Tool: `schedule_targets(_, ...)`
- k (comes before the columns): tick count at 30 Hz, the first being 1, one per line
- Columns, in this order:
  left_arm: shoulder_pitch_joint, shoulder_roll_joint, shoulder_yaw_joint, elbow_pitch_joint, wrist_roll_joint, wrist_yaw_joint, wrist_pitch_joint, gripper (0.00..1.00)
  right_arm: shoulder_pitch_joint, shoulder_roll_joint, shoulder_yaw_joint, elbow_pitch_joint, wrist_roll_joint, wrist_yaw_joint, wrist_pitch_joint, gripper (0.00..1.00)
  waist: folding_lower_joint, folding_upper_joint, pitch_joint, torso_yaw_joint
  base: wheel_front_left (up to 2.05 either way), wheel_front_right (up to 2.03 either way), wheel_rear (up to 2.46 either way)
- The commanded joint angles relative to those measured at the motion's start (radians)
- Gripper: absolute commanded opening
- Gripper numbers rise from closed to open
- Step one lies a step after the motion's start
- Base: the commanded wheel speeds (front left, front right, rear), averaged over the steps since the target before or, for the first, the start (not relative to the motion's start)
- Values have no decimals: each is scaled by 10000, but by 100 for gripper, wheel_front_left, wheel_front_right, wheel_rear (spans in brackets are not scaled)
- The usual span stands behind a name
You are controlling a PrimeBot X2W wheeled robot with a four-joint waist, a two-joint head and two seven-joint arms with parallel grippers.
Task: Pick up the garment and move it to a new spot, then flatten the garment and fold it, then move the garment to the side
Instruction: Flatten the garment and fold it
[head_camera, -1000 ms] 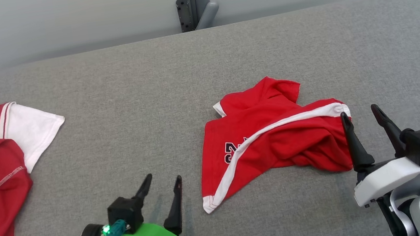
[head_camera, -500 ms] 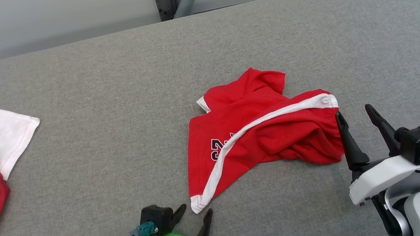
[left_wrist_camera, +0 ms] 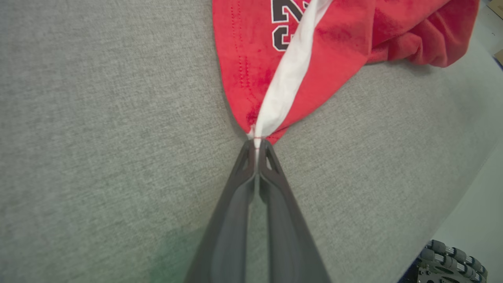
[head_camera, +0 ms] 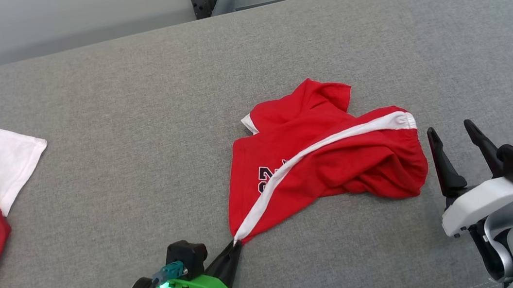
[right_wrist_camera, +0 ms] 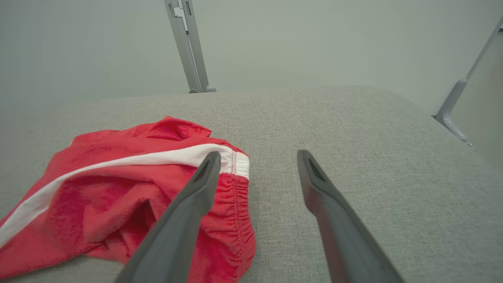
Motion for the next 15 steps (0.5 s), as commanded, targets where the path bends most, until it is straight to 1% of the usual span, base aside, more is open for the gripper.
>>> schedule_targets(1, -169, 74, 23, 41, 88, 77, -48, 0, -236, -175, -35, 236, 26, -14, -85, 100, 0, -1, 31, 60, 0, 0, 0)
schedule_targets(5, -265, 76, -35, 86, 156, 93, -35, 0, -605, -423, 22, 866, 94, -14, -188, 100, 0, -1, 118, 277, 0, 0, 0)
schedule_targets(6, -321, 79, -51, 100, 180, 112, -88, 0, -789, -506, 93, 1208, 147, -14, -215, 100, 0, -1, 174, 385, 0, 0, 0)
schedule_targets(9, -357, 78, -79, 97, 205, 112, -96, 0, -993, -517, 166, 1525, 247, -14, -274, 100, 0, -1, 255, 487, 0, 0, 0)
schedule_targets(10, -405, 70, -114, 101, 227, 107, -118, 0, -1213, -568, 298, 1865, 331, -14, -324, 100, 0, -1, 347, 583, 0, 0, 0)
schedule_targets(15, -520, 67, -190, 142, 279, 94, -133, 0, -1714, -680, 655, 2664, 534, -14, -308, 100, 0, -1, 563, 766, 0, 0, 0)
